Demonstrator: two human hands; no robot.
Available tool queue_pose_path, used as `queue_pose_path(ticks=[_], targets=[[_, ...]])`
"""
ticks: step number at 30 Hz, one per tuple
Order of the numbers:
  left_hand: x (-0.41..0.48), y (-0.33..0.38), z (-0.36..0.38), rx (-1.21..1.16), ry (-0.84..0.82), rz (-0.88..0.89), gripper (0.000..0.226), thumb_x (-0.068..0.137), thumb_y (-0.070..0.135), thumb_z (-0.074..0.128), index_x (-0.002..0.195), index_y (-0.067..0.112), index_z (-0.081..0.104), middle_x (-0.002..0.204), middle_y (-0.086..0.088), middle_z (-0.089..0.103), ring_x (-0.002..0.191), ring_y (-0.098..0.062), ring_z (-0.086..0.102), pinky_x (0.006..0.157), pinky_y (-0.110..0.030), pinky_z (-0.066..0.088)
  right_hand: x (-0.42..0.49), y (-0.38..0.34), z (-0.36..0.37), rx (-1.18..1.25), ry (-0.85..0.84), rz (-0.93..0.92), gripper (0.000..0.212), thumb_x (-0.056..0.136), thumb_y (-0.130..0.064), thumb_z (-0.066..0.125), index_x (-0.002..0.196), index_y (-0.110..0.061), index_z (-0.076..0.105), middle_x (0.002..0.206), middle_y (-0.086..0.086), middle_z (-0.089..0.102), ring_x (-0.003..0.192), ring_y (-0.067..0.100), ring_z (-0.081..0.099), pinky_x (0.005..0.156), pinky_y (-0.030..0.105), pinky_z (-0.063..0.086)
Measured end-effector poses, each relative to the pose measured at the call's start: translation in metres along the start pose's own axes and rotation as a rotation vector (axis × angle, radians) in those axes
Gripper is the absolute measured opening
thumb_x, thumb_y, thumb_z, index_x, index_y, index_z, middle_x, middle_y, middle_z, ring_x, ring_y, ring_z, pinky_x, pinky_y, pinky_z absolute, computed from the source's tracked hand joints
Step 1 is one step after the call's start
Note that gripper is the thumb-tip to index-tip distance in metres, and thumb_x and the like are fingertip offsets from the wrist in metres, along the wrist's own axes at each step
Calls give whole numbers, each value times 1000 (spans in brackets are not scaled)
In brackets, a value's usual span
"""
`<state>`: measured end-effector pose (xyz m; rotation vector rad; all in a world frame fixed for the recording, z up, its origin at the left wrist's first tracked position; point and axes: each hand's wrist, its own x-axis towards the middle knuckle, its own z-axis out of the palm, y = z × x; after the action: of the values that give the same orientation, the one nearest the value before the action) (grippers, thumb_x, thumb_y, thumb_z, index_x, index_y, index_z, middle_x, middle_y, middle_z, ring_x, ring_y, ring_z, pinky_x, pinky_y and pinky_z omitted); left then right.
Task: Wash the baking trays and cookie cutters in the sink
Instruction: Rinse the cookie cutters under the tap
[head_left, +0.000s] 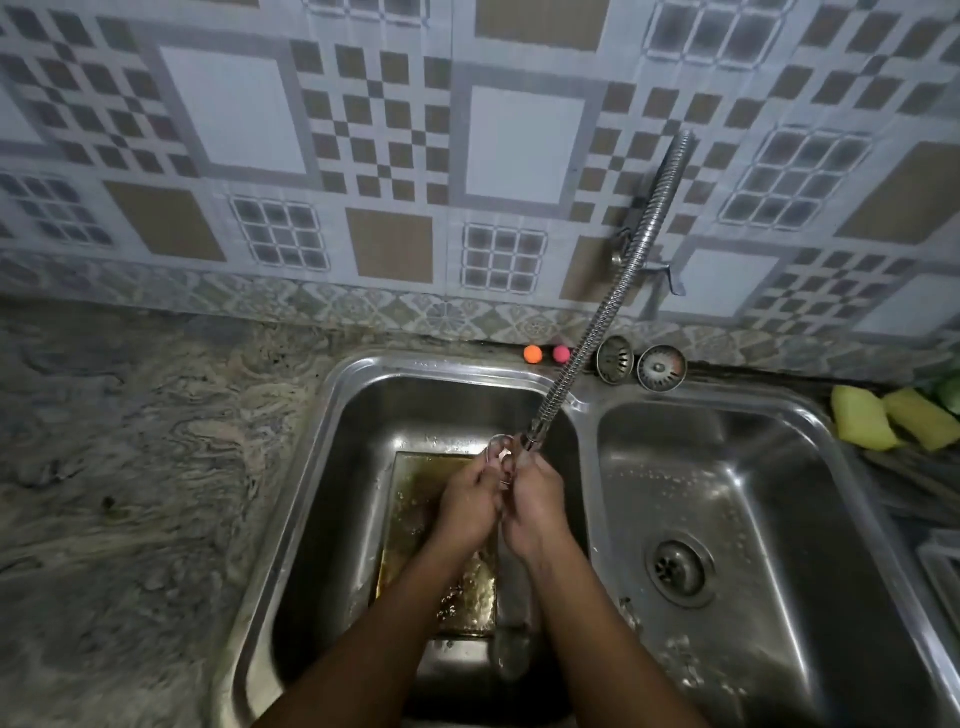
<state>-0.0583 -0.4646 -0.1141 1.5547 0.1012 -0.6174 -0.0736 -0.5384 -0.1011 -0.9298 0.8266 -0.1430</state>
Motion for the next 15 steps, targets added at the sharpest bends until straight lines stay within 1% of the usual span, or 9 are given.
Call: queue_pose_path(ticks=[3, 5, 7, 8, 9, 10, 12, 14, 15], targets=[[-9, 8, 4, 24, -91, -54, 35, 107, 32, 36, 105, 19, 69, 71, 8, 66, 67, -8, 61, 58, -21, 45, -2, -9, -2, -232, 97, -177, 24, 99, -10, 40, 82, -13, 58, 72, 3, 60, 60, 15, 55, 54, 28, 42], [-11, 10, 6, -8, -68, -105, 47, 103, 51, 35, 105, 22, 73, 81, 3, 73, 75, -13, 69, 60, -24, 51, -4, -7, -5, -504, 113, -364, 25, 101, -16, 40, 80, -17, 53, 79, 1, 57, 68, 13, 55, 61, 30, 45], [-10, 13, 7, -96, -42, -153, 55, 98, 61, 40, 109, 20, 74, 97, -5, 77, 92, -19, 73, 78, -34, 59, -5, 1, -6, -690, 103, -483, 21, 103, -24, 41, 88, -20, 56, 93, -1, 54, 84, 6, 53, 71, 28, 46], [-9, 16, 7, -180, -41, -188, 53, 98, 58, 44, 110, 16, 74, 102, -9, 76, 98, -22, 73, 88, -39, 58, -7, 4, -5, -731, 113, -509, 21, 103, -26, 41, 92, -19, 57, 98, -3, 51, 88, -1, 49, 74, 25, 42], [-10, 18, 7, -263, -32, -220, 49, 99, 51, 47, 108, 12, 74, 103, -12, 76, 100, -25, 72, 92, -41, 56, -8, 8, -5, -753, 108, -518, 22, 104, -27, 41, 95, -18, 59, 101, -3, 49, 90, -5, 46, 74, 22, 39], [-10, 18, 6, -316, -9, -246, 44, 101, 44, 49, 104, 9, 75, 100, -14, 76, 96, -25, 72, 88, -39, 57, -9, 11, -6, -744, 75, -527, 23, 104, -27, 41, 98, -17, 60, 103, -4, 50, 91, -7, 47, 75, 20, 39], [-11, 21, 5, -329, 11, -222, 36, 101, 31, 48, 97, 7, 75, 92, -14, 76, 83, -21, 72, 72, -30, 56, -16, 15, -8, -686, -12, -555, 22, 104, -22, 40, 107, -17, 62, 106, -9, 57, 95, -9, 54, 79, 12, 42], [-11, 24, 5, -297, 21, -165, 29, 98, 24, 53, 95, 7, 75, 86, -12, 76, 74, -15, 71, 65, -25, 55, -22, 15, -6, -599, 8, -584, 22, 105, -20, 41, 105, -20, 62, 98, -7, 65, 88, -6, 61, 73, 11, 46], [-12, 26, 5, -297, 22, -146, 26, 96, 24, 57, 97, 6, 75, 88, -13, 76, 77, -16, 71, 70, -27, 56, -23, 13, -3, -543, 63, -598, 22, 105, -19, 41, 99, -20, 62, 90, -4, 66, 79, -4, 63, 66, 13, 47]])
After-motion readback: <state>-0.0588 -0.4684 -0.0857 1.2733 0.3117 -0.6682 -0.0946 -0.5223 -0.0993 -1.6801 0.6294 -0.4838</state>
